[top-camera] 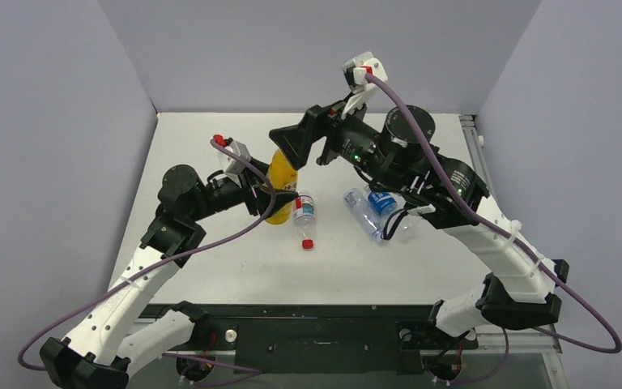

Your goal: Unscrew the bottle caps

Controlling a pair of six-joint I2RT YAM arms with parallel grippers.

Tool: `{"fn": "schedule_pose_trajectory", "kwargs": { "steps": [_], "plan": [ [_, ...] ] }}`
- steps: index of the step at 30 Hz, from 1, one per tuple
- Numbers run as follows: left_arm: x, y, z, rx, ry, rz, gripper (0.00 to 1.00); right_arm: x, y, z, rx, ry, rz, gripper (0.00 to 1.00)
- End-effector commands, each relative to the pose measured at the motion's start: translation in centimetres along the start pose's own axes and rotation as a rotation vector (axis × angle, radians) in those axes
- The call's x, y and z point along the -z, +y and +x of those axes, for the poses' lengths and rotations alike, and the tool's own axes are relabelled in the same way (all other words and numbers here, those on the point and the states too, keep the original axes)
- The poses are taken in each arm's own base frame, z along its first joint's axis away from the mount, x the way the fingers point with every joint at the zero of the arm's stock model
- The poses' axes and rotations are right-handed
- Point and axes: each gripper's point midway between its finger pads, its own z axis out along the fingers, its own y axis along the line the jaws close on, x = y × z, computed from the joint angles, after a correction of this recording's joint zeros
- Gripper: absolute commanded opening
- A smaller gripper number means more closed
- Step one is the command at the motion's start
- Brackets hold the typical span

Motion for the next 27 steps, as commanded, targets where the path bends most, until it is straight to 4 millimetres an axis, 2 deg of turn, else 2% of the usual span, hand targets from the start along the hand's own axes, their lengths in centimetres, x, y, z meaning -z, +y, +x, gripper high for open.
{"fn": "schedule_pose_trajectory", "kwargs": {
  "steps": [1, 3, 12, 16, 21, 25, 26, 27],
  "plan": [
    [0.9, 4.6, -1.0, -0.154, -0.046, -0.258, 0.00, -1.2, -3.5, 0.5, 0.055, 0.039, 0.309, 0.80],
    [1.1, 4.8, -1.2, -0.162, -0.058, -0.273, 0.00, -2.7, -3.5, 2.1, 0.068, 0.084, 0.334, 0.77],
    [1.5, 4.3, -1.9, -0.167, -0.098, -0.275, 0.00, -4.1, -2.5, 2.4, 0.015, 0.067, 0.298, 0.60],
    [1.5, 4.4, -1.9, -0.159, -0.100, -0.280, 0.00, -4.5, -2.1, 2.7, -0.006, 0.070, 0.276, 0.45],
    [1.4, 4.4, -1.9, -0.152, -0.100, -0.280, 0.00, -4.7, -1.6, 3.4, -0.019, 0.088, 0.243, 0.15],
    [1.3, 4.2, -2.1, -0.137, -0.102, -0.271, 0.00, -4.2, -1.5, 3.0, -0.017, 0.093, 0.190, 0.01],
    [1.2, 4.1, -2.1, -0.126, -0.103, -0.263, 0.00, -4.2, -1.9, 2.9, -0.011, 0.093, 0.180, 0.00],
    [1.2, 3.8, -2.2, -0.118, -0.105, -0.251, 0.00, -3.8, -1.1, 2.1, -0.017, 0.081, 0.114, 0.00]
  ]
}}
